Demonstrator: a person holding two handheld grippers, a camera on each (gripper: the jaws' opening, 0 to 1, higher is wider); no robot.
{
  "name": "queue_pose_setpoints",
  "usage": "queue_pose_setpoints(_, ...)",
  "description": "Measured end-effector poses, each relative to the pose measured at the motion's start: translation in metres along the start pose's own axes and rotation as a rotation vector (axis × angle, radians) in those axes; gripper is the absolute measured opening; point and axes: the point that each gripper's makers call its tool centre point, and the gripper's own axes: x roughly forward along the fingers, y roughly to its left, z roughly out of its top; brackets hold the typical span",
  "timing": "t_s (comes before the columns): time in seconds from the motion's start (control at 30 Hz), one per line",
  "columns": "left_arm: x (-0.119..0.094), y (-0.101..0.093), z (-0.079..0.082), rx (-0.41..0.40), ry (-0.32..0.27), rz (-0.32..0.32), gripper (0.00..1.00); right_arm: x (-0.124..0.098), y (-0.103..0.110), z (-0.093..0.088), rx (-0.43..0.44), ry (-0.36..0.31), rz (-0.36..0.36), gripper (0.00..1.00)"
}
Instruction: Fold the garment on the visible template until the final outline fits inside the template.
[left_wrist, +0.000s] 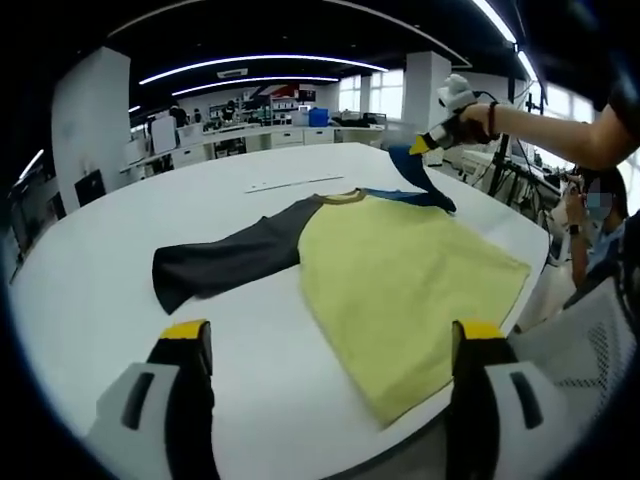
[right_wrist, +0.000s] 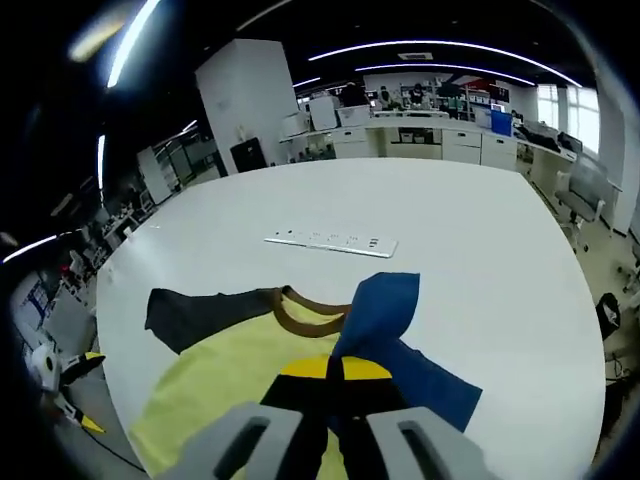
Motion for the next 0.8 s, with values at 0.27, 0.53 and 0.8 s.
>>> queue_pose_setpoints(0.27, 0.001, -0.001, -0.001, 0.002, 0.005, -0.001, 0.98, 0.011, 0.023, 0.005, -0.068, -0.001, 0.029, 0.0)
queue_pose_setpoints(0.53, 0.002, 0.0, -0.002, -0.009, 0.008, -0.002, 0.98, 0.022, 0.039, 0.008, -0.124, -0.007, 0.051, 0.0)
queue_pose_setpoints(0.8, 0.003, 0.001, 0.004, -0.044, -0.032, -0.014, 0.99, 0.035, 0.061, 0.008, -0.154, -0.005, 0.077, 0.0)
